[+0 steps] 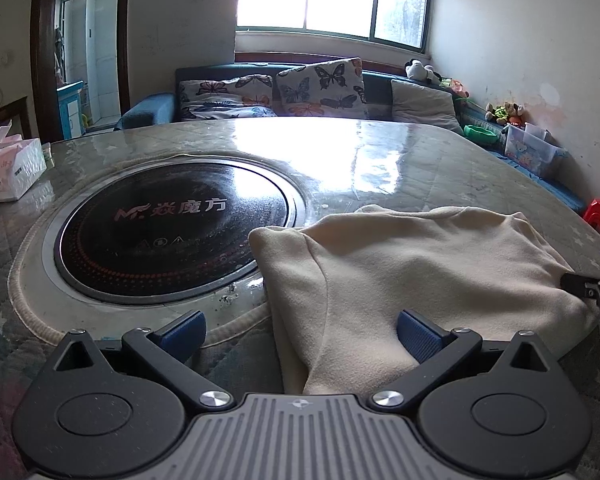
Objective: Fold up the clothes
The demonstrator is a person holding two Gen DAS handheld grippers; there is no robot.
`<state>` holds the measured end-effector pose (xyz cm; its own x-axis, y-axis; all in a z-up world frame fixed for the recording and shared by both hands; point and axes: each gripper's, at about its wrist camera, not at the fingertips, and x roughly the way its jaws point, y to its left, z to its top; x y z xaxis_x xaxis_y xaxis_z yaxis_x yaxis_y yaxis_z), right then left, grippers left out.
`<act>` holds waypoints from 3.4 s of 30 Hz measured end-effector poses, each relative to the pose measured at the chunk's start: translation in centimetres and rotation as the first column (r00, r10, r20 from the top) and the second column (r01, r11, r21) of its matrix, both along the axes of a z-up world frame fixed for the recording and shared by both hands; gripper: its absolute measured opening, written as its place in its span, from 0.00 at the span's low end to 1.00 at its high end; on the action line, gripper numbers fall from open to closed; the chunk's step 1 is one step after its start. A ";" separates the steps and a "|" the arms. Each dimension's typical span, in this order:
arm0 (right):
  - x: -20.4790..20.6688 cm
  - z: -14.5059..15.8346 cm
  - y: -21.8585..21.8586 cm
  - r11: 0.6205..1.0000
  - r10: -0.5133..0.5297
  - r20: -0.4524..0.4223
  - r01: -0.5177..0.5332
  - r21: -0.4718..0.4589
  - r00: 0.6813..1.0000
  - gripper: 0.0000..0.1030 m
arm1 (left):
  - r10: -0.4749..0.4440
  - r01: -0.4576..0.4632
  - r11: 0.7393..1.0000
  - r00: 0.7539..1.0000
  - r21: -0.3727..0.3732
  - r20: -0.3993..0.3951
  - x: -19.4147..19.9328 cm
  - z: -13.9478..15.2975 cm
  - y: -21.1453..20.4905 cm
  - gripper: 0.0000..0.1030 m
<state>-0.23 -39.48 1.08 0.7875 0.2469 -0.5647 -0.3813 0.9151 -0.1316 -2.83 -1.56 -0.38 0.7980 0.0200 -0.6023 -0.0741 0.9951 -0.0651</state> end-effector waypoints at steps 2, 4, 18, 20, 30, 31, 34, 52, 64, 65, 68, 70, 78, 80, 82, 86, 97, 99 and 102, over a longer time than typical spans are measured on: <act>0.1 -0.1 0.1 1.000 -0.010 0.002 0.010 -0.013 1.000 1.00 | 0.000 0.000 1.000 1.000 -0.001 0.001 0.0 0.0 0.0 1.00; 0.2 -0.3 0.1 0.999 -0.019 0.003 0.019 -0.026 1.000 1.00 | 0.000 0.000 1.000 1.000 -0.003 0.002 0.0 0.0 0.0 1.00; -2.8 1.1 1.2 0.997 0.067 0.057 -0.069 0.031 0.996 1.00 | 0.036 -0.036 0.999 0.999 -0.017 0.010 -0.6 0.3 0.4 1.00; -3.2 1.2 1.6 0.995 0.089 0.055 -0.091 0.031 0.995 1.00 | 0.043 -0.043 0.999 0.999 -0.019 0.011 -0.7 0.4 0.5 1.00; -4.2 1.6 3.4 0.984 0.178 0.060 -0.179 0.023 0.982 1.00 | 0.120 -0.121 0.993 0.992 0.016 0.030 -3.1 1.1 1.6 1.00; -4.2 1.6 3.6 0.982 0.186 0.061 -0.188 0.022 0.981 1.00 | 0.121 -0.122 0.993 0.992 0.013 0.025 -3.2 1.0 1.7 1.00; -4.2 1.7 4.3 0.975 0.222 0.057 -0.224 0.018 0.973 1.00 | 0.110 -0.110 0.994 0.994 0.007 0.013 -3.2 0.5 1.8 1.00; -7.7 2.5 12.3 0.825 0.560 0.037 -0.553 -0.118 0.828 0.96 | 0.224 -0.223 0.969 0.974 -0.107 0.001 -3.9 2.5 6.3 0.92; -10.7 1.2 18.3 0.634 0.746 -0.039 -0.727 -0.264 0.665 0.77 | 0.209 -0.215 0.929 0.976 -0.302 -0.052 -2.8 2.8 8.4 0.72; -10.7 1.1 18.6 0.628 0.749 -0.048 -0.731 -0.267 0.661 0.75 | 0.204 -0.211 0.923 0.977 -0.321 -0.057 -2.7 2.8 8.5 0.72; -10.7 0.6 19.4 0.609 0.757 -0.076 -0.743 -0.278 0.649 0.66 | 0.190 -0.200 0.910 0.980 -0.362 -0.065 -2.4 2.7 8.5 0.72; -10.6 0.5 19.7 0.609 0.753 -0.084 -0.740 -0.285 0.653 0.60 | 0.184 -0.198 0.901 0.980 -0.385 -0.073 -2.2 2.6 8.6 0.73; -8.9 0.6 19.3 0.675 0.709 -0.090 -0.710 -0.203 0.699 0.29 | 0.167 -0.200 0.838 0.980 -0.507 -0.111 -1.6 1.9 8.7 0.75; -8.2 1.0 18.7 0.700 0.695 -0.090 -0.701 -0.138 0.713 0.23 | 0.166 -0.205 0.819 0.979 -0.536 -0.121 -1.4 1.9 8.6 0.76; -7.5 1.6 18.1 0.722 0.681 -0.087 -0.687 -0.086 0.727 0.19 | 0.166 -0.211 0.798 0.977 -0.565 -0.131 -1.0 1.9 8.5 0.78; -6.5 2.4 16.9 0.745 0.665 -0.071 -0.667 0.002 0.743 0.18 | 0.161 -0.215 0.772 0.977 -0.598 -0.142 -0.3 1.9 8.0 0.80; -5.7 3.7 13.4 0.760 0.647 -0.023 -0.641 0.110 0.762 0.15 | 0.141 -0.237 0.657 0.971 -0.715 -0.192 2.0 0.9 7.1 0.71; -5.8 3.6 13.1 0.754 0.653 -0.024 -0.647 0.113 0.757 0.15 | 0.136 -0.241 0.631 0.970 -0.737 -0.201 2.2 0.4 7.3 0.58; -5.8 3.3 13.3 0.747 0.663 -0.034 -0.657 0.105 0.748 0.15 | 0.142 -0.266 0.601 0.964 -0.754 -0.227 2.3 -0.5 7.8 0.28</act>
<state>-6.08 -26.23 4.39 0.3729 0.7382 -0.5621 -0.8988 0.4377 -0.0214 -0.55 6.29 -0.90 0.7460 -0.3487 -0.5673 -0.3376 0.5364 -0.7735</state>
